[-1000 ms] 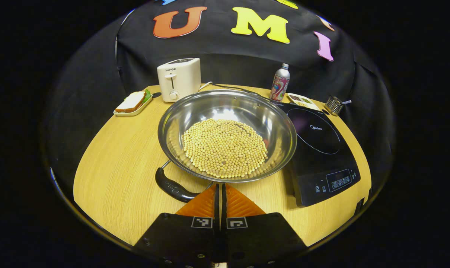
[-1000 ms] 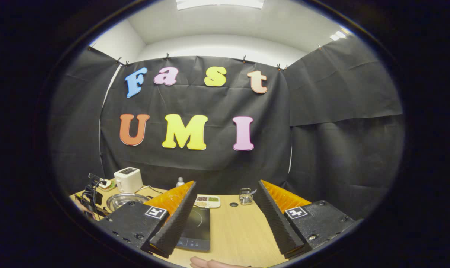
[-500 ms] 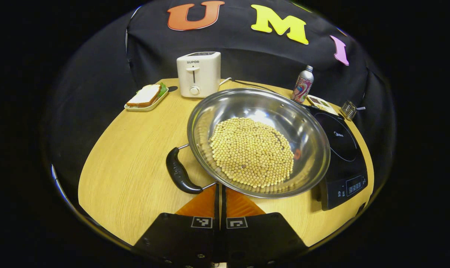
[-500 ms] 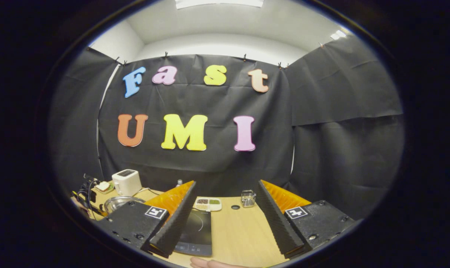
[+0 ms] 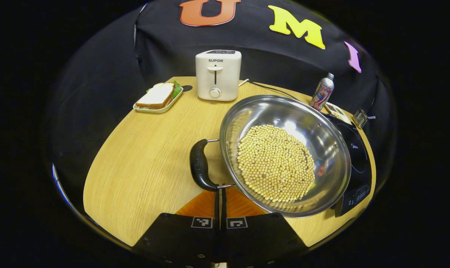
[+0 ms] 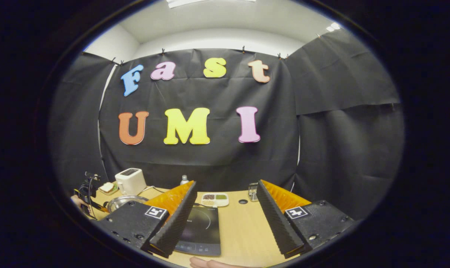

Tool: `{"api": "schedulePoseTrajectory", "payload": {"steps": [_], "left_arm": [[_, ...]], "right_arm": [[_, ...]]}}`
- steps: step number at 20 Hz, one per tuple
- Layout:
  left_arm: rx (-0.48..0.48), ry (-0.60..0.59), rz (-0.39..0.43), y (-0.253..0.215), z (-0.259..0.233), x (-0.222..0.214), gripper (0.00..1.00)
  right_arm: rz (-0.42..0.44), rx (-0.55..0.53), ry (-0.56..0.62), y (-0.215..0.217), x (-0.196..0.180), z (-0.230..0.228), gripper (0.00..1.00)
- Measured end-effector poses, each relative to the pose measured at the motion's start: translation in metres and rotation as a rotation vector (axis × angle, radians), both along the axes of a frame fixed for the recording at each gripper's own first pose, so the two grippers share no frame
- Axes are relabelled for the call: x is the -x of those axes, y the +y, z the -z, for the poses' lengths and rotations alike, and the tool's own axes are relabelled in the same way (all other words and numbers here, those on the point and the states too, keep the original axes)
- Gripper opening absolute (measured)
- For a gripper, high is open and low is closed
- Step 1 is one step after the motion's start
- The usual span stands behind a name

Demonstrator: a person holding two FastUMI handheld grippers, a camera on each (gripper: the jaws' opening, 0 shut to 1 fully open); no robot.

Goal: First push the handle of the pot to place it horizontally, then grasp the pot with both hands and set it on the induction cooktop.

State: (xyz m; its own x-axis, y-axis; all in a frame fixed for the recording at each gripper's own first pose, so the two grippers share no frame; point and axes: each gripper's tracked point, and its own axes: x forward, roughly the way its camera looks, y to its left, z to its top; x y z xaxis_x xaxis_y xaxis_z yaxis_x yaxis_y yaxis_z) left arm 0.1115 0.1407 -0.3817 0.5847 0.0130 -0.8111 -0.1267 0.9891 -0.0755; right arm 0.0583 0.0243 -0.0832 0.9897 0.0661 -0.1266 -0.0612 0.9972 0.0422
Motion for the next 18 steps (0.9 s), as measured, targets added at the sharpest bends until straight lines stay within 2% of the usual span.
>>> {"api": "schedulePoseTrajectory", "payload": {"steps": [4, 7, 8, 9, 10, 11, 12, 13, 14, 15, 16, 17, 18], "left_arm": [[-0.006, -0.013, -0.029, 0.013, 0.003, -0.015, 0.0], [0.022, -0.01, -0.045, 0.017, 0.005, -0.026, 0.0], [0.028, -0.011, -0.049, 0.018, 0.005, -0.029, 0.1], [0.029, -0.014, -0.052, 0.019, 0.006, -0.033, 0.0], [0.03, -0.017, -0.057, 0.021, 0.007, -0.037, 0.0], [0.031, -0.017, -0.062, 0.023, 0.007, -0.039, 0.0], [0.029, -0.017, -0.071, 0.025, 0.007, -0.042, 0.1], [0.02, -0.021, -0.072, 0.028, 0.006, -0.044, 0.1], [0.005, -0.028, -0.075, 0.032, 0.005, -0.045, 0.0], [-0.008, -0.03, -0.081, 0.037, 0.004, -0.044, 0.0], [-0.032, -0.021, -0.097, 0.047, 0.003, -0.038, 0.0], [-0.05, -0.019, -0.111, 0.055, -0.001, -0.034, 0.11], [-0.047, -0.035, -0.117, 0.059, -0.007, -0.031, 0.0]], "right_arm": [[-0.037, -0.072, 0.061, 0.011, 0.003, 0.037, 0.99], [-0.008, -0.067, 0.124, -0.001, -0.01, 0.056, 0.99], [-0.005, -0.074, 0.123, -0.001, -0.011, 0.055, 1.0], [-0.012, -0.086, 0.119, 0.001, -0.012, 0.053, 0.96], [-0.029, -0.096, 0.116, 0.007, -0.011, 0.053, 0.99], [-0.039, -0.096, 0.114, 0.011, -0.011, 0.053, 0.95], [-0.041, -0.088, 0.11, 0.011, -0.013, 0.053, 0.95], [-0.035, -0.074, 0.103, 0.011, -0.015, 0.051, 1.0], [-0.024, -0.06, 0.089, 0.01, -0.015, 0.048, 1.0], [-0.013, -0.049, 0.078, 0.009, -0.017, 0.044, 0.94], [-0.008, -0.041, 0.071, 0.011, -0.018, 0.043, 0.95], [-0.006, -0.034, 0.071, 0.014, -0.019, 0.042, 0.95], [-0.008, -0.027, 0.071, 0.017, -0.021, 0.044, 0.95]]}}
